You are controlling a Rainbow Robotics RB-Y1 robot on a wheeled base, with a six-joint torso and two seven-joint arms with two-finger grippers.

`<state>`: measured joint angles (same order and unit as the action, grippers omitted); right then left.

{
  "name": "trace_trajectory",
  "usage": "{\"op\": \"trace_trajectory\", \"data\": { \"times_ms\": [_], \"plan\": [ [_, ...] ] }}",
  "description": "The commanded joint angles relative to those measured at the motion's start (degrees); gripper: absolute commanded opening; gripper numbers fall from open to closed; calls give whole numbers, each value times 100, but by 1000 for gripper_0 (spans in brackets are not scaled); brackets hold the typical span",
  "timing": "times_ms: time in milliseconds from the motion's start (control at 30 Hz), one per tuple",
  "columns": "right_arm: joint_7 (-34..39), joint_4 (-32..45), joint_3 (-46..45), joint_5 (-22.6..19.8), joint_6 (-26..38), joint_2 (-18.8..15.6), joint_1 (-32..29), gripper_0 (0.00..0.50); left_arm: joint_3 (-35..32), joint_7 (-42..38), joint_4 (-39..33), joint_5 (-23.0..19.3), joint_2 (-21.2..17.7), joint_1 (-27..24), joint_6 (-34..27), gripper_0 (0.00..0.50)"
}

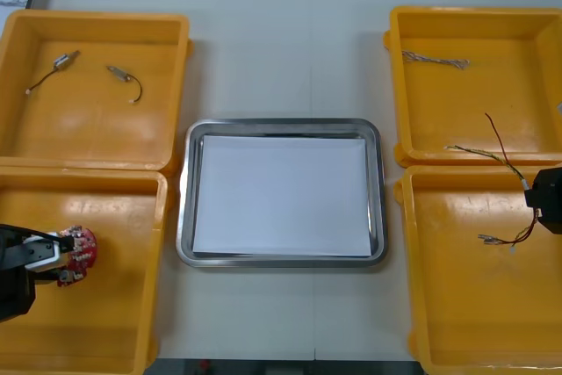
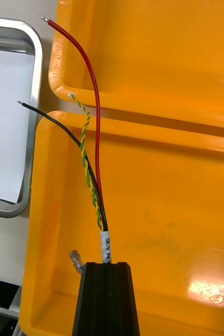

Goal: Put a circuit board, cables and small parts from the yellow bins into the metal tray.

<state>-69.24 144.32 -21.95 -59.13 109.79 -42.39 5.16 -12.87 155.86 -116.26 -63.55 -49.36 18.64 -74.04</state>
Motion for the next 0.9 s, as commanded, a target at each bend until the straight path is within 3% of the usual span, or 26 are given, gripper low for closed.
{"op": "trace_trajectory", "data": {
  "times_ms": [33,167,267,567,733,900],
  "plan": [
    [200,123,42,-37,21,-85,108,0,-453,-86,-37,-412,-30,-168,-331,0],
    [200,123,42,-37,21,-85,108,0,-814,-86,-55,-834,-109,-361,-805,0],
    [200,123,42,-37,21,-85,108,0,-1051,-86,-187,-922,-109,-493,-1183,0],
    [200,123,42,-37,21,-85,108,0,-1543,-86,-714,-1019,-118,-748,-1702,0],
    [200,123,42,-37,21,-85,108,0,-1570,-86,-723,-1010,-135,-1143,-2036,0],
    [200,123,42,-37,21,-85,108,0,-1640,-223,-925,-940,-381,-1407,-2264,0]
  ]
}}
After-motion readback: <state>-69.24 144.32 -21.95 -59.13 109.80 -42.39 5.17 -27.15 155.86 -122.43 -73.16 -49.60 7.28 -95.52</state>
